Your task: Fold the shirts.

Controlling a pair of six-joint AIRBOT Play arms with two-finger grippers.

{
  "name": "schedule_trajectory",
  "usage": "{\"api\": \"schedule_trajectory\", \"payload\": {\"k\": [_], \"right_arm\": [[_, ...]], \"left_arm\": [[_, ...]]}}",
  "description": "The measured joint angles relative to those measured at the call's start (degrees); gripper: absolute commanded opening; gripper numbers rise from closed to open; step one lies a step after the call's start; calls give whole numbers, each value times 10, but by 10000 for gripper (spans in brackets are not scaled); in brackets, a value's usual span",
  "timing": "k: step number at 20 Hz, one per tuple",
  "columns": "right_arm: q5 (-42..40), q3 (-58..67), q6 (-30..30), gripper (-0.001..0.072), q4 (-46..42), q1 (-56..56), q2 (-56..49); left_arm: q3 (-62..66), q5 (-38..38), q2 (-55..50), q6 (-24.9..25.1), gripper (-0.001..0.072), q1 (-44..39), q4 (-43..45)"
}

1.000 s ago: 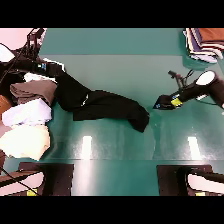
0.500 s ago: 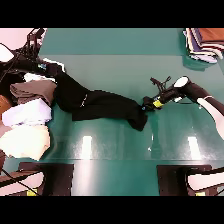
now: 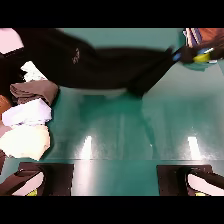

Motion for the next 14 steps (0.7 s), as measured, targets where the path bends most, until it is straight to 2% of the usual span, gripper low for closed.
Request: {"api": "schedule_trajectory", "payload": {"k": [8, 11, 14], "right_arm": [[6, 127, 10, 12, -3, -102, 145], [14, 160, 15, 12, -4, -149, 162], [58, 197, 35, 13, -3, -184, 140]], "left_arm": [[109, -2, 99, 0, 24, 0, -24], [117, -3, 107, 0, 24, 0, -56], [85, -8, 101, 0, 24, 0, -63]]}}
